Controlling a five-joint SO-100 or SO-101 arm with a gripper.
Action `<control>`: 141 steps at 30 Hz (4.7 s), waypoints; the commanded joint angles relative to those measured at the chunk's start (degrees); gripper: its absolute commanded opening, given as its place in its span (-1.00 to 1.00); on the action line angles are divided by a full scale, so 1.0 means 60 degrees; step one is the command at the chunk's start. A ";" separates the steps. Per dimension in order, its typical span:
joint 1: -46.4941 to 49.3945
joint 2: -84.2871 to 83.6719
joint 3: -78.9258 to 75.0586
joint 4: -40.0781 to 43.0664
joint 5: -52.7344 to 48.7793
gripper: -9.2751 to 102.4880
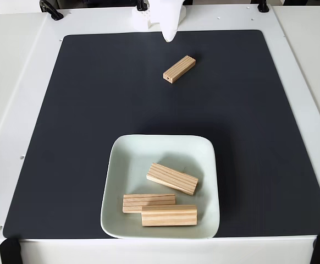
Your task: Pick up the wooden block and place them on the plate.
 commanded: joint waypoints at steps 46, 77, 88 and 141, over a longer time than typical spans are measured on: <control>-0.1011 0.3135 0.4849 -0.1978 -0.4058 -0.35; -0.0615 0.0894 0.5991 -0.4614 -0.4805 -0.35; -0.0747 0.0073 0.6064 -0.5464 -0.4731 -0.35; -0.1772 -0.0469 0.2666 -0.5464 -0.0718 -0.84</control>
